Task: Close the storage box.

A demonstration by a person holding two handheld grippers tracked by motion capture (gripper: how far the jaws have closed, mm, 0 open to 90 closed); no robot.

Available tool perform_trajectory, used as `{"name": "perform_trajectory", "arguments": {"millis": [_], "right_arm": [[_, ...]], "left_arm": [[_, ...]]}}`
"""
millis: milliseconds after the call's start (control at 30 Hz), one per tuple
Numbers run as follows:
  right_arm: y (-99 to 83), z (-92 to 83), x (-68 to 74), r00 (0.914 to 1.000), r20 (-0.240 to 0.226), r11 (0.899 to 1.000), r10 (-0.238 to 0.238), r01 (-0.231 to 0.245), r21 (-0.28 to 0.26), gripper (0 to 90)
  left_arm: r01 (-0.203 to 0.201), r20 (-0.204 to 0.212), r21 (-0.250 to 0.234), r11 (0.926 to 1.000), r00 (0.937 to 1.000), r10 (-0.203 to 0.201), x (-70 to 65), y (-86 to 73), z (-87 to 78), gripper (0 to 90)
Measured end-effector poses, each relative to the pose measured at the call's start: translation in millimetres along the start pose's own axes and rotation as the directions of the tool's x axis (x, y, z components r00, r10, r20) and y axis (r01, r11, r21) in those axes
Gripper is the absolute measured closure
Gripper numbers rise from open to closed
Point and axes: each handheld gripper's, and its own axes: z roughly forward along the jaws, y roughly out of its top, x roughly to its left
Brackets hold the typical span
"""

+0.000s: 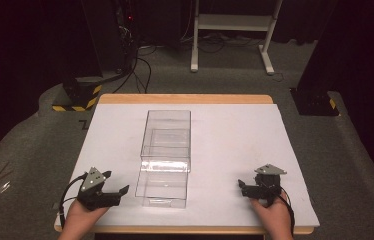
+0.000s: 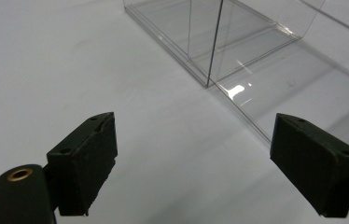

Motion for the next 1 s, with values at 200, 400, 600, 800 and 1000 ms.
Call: {"name": "perform_trajectory", "arguments": {"millis": [200, 400, 600, 800, 1000], "right_arm": [[0.0, -0.1, 0.0, 1.0000, 0.001, 1.000, 0.000, 0.000, 0.001, 9.7], [0.0, -0.1, 0.0, 1.0000, 0.000, 1.000, -0.002, 0.002, 0.000, 9.7], [-0.1, -0.2, 0.0, 1.0000, 0.001, 1.000, 0.000, 0.000, 0.001, 9.7], [-0.1, -0.2, 0.0, 1.0000, 0.001, 1.000, 0.000, 0.000, 0.001, 9.7], [-0.1, -0.2, 0.0, 1.0000, 0.001, 1.000, -0.001, 0.001, 0.001, 9.8]], "left_arm": [[-0.009, 0.008, -0.026, 0.9996, 0.9999, 0.010, -5.1, 3.9, -6.2, 15.3], [-0.006, 0.033, -0.057, 0.9983, 0.9994, 0.008, -10.5, 5.4, -13.2, 15.4], [-0.001, 0.045, -0.083, 0.9965, 0.9990, 0.005, -16.2, 4.6, -21.5, 15.5], [0.002, 0.051, -0.096, 0.9954, 0.9987, 0.003, -18.8, 3.1, -25.4, 15.5], [0.006, 0.057, -0.107, 0.9942, 0.9984, 0.001, -20.7, 3.5, -27.2, 15.5]]}}
